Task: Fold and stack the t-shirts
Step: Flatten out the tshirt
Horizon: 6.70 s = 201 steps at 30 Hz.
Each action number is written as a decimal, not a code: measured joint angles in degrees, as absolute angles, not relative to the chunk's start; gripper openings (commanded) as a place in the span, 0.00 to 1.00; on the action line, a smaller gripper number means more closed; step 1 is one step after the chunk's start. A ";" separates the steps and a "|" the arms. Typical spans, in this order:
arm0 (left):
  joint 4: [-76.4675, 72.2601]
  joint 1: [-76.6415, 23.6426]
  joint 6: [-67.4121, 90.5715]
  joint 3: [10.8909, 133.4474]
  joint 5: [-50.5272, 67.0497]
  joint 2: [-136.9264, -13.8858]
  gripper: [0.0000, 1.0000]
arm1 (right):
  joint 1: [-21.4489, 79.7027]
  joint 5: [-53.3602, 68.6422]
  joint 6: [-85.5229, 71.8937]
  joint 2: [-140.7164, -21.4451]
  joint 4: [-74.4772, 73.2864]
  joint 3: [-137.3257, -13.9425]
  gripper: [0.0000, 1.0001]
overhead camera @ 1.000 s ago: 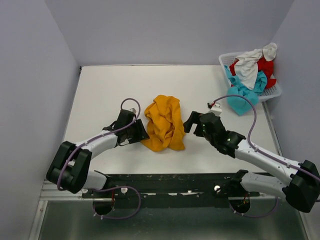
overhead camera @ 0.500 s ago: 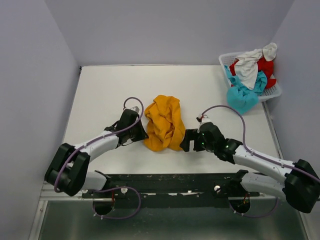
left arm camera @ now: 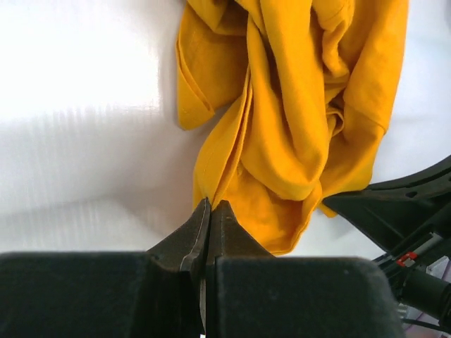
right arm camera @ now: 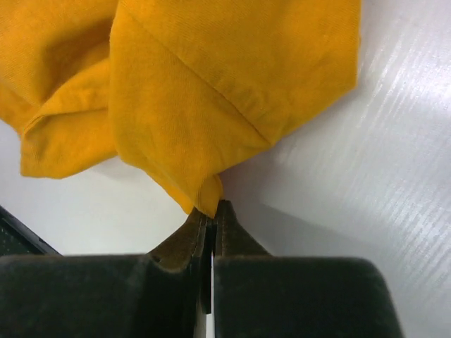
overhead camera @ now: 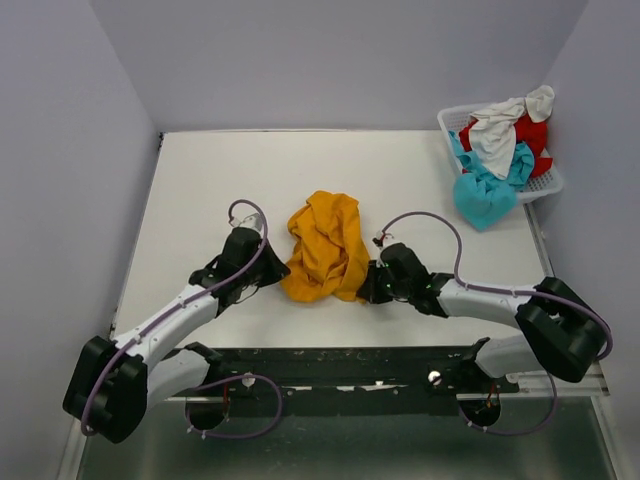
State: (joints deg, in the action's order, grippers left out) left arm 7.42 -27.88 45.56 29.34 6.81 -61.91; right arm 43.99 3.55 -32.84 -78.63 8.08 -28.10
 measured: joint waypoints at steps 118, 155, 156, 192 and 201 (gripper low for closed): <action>9.69 -15.14 49.43 24.93 11.14 -63.35 0.99 | 50.94 -19.99 -43.48 -91.00 -27.16 -51.40 0.01; 18.35 -14.57 49.71 28.88 10.68 -65.30 0.99 | 11.22 -27.03 -65.10 -34.79 -55.92 -38.83 1.00; 18.94 -14.57 49.52 28.91 10.37 -65.06 0.99 | 11.22 -25.87 -63.31 -33.39 -54.46 -38.22 1.00; 5.61 -14.57 51.09 37.65 20.47 -83.20 0.99 | 13.34 -13.26 -37.06 -98.10 -11.90 -56.58 1.00; 3.33 -13.08 52.18 34.94 21.76 -81.30 0.99 | 5.98 -21.43 -39.53 -92.23 -17.47 -53.60 1.00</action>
State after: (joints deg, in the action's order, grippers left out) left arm 3.33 -13.08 52.18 34.94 21.76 -81.30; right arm 5.98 -21.43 -39.53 -92.23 -17.47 -53.60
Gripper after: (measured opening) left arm 0.983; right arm 0.998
